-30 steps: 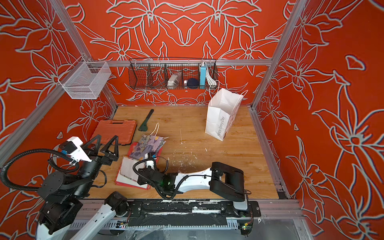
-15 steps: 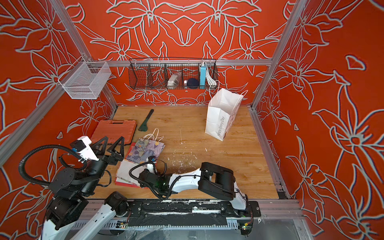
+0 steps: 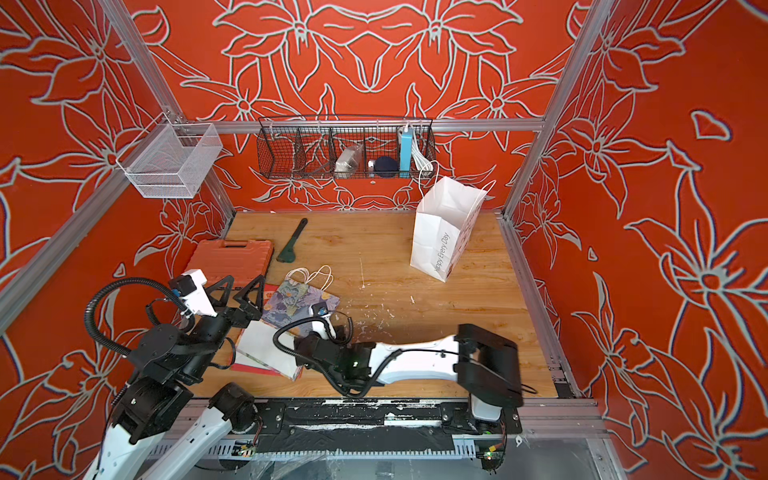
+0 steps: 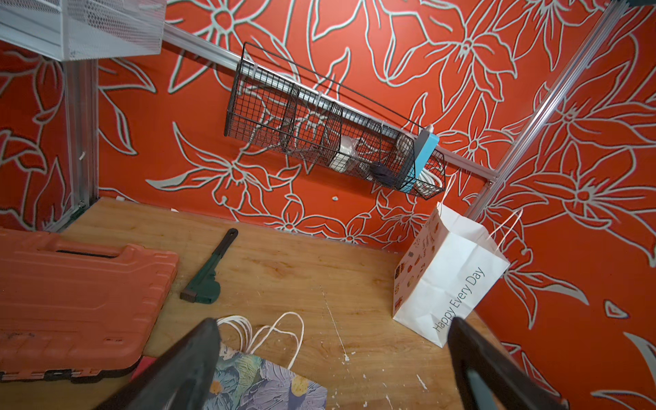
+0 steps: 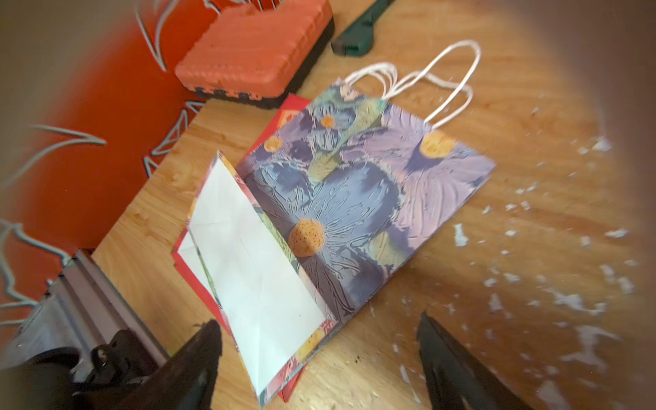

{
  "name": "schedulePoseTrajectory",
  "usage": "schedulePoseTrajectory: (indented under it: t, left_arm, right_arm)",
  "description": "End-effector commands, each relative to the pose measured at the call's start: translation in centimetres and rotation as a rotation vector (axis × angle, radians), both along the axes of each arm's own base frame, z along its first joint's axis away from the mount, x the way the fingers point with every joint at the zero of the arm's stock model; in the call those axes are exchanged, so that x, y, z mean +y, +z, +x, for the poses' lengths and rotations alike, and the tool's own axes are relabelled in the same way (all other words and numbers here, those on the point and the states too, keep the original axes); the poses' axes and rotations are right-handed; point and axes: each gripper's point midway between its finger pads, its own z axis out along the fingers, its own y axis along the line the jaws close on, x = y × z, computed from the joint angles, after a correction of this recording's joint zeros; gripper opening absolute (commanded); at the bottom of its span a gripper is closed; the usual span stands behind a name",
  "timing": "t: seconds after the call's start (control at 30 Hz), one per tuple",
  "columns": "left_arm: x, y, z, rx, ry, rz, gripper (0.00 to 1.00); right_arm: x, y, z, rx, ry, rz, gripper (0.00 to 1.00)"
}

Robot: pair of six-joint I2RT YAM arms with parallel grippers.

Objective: Put away the paper bag
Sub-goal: Place the paper bag at the center of the board.

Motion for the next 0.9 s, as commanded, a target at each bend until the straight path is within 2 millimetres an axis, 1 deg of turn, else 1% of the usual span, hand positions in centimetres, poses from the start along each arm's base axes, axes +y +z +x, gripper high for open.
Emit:
schedulePoseTrajectory:
  t: [0.0, 0.07, 0.1, 0.17, 0.23, 0.27, 0.3, 0.37, 0.43, 0.47, 0.53, 0.67, 0.8, 0.87]
  left_arm:
    - [-1.4, -0.4, 0.8, 0.007, -0.056, -0.002, 0.99]
    - [-2.4, -1.4, 1.4, 0.037, -0.095, 0.011, 0.99]
    - [-2.8, -1.9, 1.7, 0.055, -0.110, 0.015, 0.99]
    - [-3.8, -3.3, 2.5, 0.112, -0.140, 0.008, 0.99]
    - [-4.1, -4.8, 3.3, 0.200, -0.135, -0.013, 0.99]
    - [-4.3, -5.5, 3.6, 0.240, -0.131, -0.016, 0.99]
    - [-4.4, -6.2, 3.9, 0.275, -0.126, -0.016, 0.99]
    - [-4.5, -7.1, 4.3, 0.323, -0.117, -0.018, 0.99]
    - [-4.2, -7.3, 4.4, 0.337, -0.097, -0.026, 0.99]
    - [-4.0, -7.3, 4.4, 0.337, -0.091, -0.025, 0.99]
    - [-3.4, -7.0, 4.2, 0.329, -0.067, -0.027, 0.99]
    - [-2.5, -6.5, 3.4, 0.317, -0.045, -0.022, 0.99]
    - [-2.0, -6.3, 2.7, 0.313, -0.034, -0.015, 0.99]
    - [-1.7, -6.0, 2.5, 0.306, -0.028, -0.011, 0.99]
  right_arm:
    - [-5.0, 1.6, 0.8, -0.144, 0.046, -0.169, 0.86]
    - [-8.9, 1.9, 1.4, -0.113, 0.033, -0.216, 0.82]
    - [-10.5, 1.9, 1.8, -0.082, 0.015, -0.222, 0.78]
    - [-13.8, 1.4, 2.5, 0.012, -0.038, -0.236, 0.70]
    - [-15.1, 0.9, 2.6, 0.064, -0.053, -0.250, 0.65]
    - [-15.2, 0.7, 2.6, 0.077, -0.047, -0.259, 0.64]
    - [-14.8, 0.1, 2.4, 0.095, -0.034, -0.269, 0.62]
    - [-13.4, -1.0, 2.2, 0.141, -0.001, -0.265, 0.55]
    - [-11.5, -2.8, 2.1, 0.215, 0.019, -0.239, 0.45]
    - [-10.6, -3.6, 2.1, 0.251, 0.025, -0.221, 0.42]
    - [-8.7, -5.3, 2.6, 0.324, 0.025, -0.174, 0.34]
    - [-6.5, -8.0, 4.6, 0.385, -0.020, -0.175, 0.22]
    - [-4.4, -10.7, 6.4, 0.439, -0.037, -0.217, 0.19]
    - [-3.1, -11.3, 7.2, 0.431, -0.019, -0.237, 0.19]
